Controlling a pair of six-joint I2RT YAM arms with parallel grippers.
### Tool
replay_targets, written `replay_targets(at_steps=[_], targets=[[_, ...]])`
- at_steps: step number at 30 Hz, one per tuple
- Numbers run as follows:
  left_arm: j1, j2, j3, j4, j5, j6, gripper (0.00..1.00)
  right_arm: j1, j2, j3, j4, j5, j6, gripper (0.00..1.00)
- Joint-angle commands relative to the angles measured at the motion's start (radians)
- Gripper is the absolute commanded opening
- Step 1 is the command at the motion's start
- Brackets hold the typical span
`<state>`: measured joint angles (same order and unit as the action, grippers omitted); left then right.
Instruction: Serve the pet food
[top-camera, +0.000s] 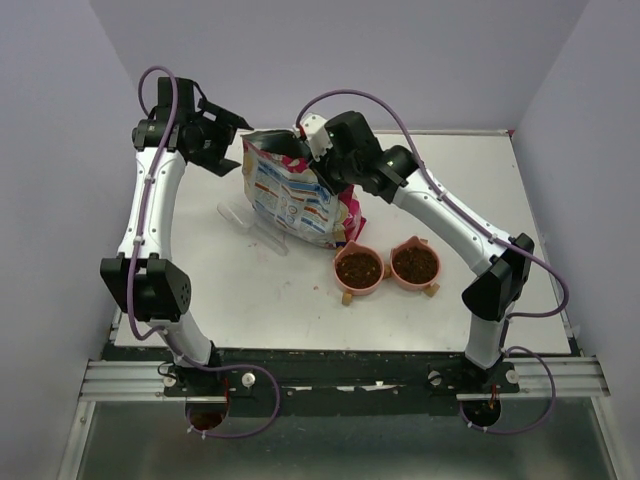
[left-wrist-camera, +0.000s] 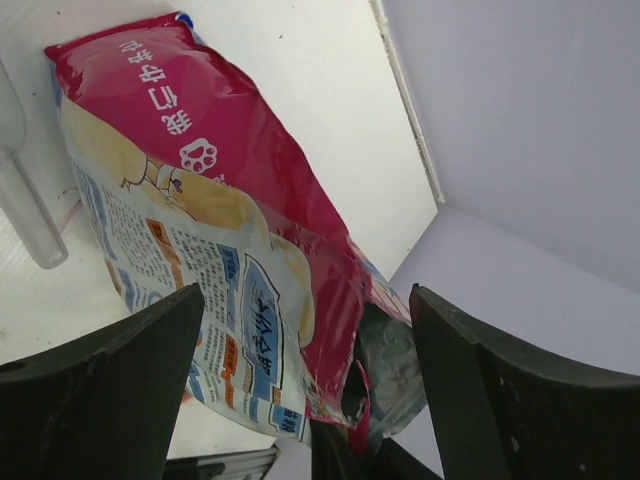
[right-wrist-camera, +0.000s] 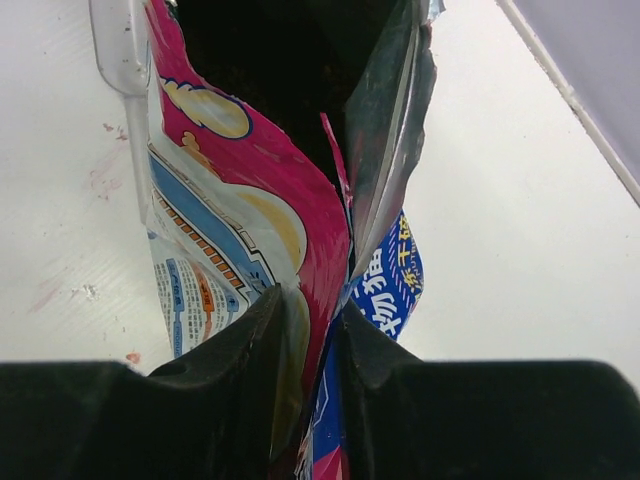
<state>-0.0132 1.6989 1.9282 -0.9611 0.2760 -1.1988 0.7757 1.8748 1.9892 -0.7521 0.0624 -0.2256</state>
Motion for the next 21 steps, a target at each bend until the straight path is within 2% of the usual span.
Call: replay_targets(at_steps=[1,4,5,7,9,13,16,21], targets=[[0.002,0.063,0.072,-0.062,0.064,-0.09,0.91,0.013,-0.009,0.01,0.002,-0.01,-0.049,0.34],[-0.001,0.085,0.043,-0.041,0.115,-0.11,0.88,0.02,-0.006,0.013,-0.007,-0.012,-0.06,0.38],[-0.002,0.079,0.022,-0.028,0.127,-0.119,0.83,0.022,-0.006,0.013,-0.007,-0.016,-0.064,0.44],[-0.007,0.048,-0.033,0.001,0.137,-0.134,0.77,0.025,0.0,0.02,-0.004,-0.033,-0.064,0.64],[-0.01,0.007,-0.092,0.037,0.128,-0.14,0.67,0.028,0.015,0.033,0.008,-0.055,-0.075,0.7],[-0.01,-0.062,-0.198,0.117,0.103,-0.142,0.49,0.045,0.087,0.107,0.072,-0.069,-0.095,0.78],[-0.01,-0.045,-0.157,0.099,0.075,-0.102,0.39,0.068,0.138,0.174,0.1,-0.033,-0.112,0.83],[0.001,-0.027,-0.106,0.091,0.031,-0.078,0.13,0.108,0.164,0.189,0.103,-0.013,-0.141,0.86]])
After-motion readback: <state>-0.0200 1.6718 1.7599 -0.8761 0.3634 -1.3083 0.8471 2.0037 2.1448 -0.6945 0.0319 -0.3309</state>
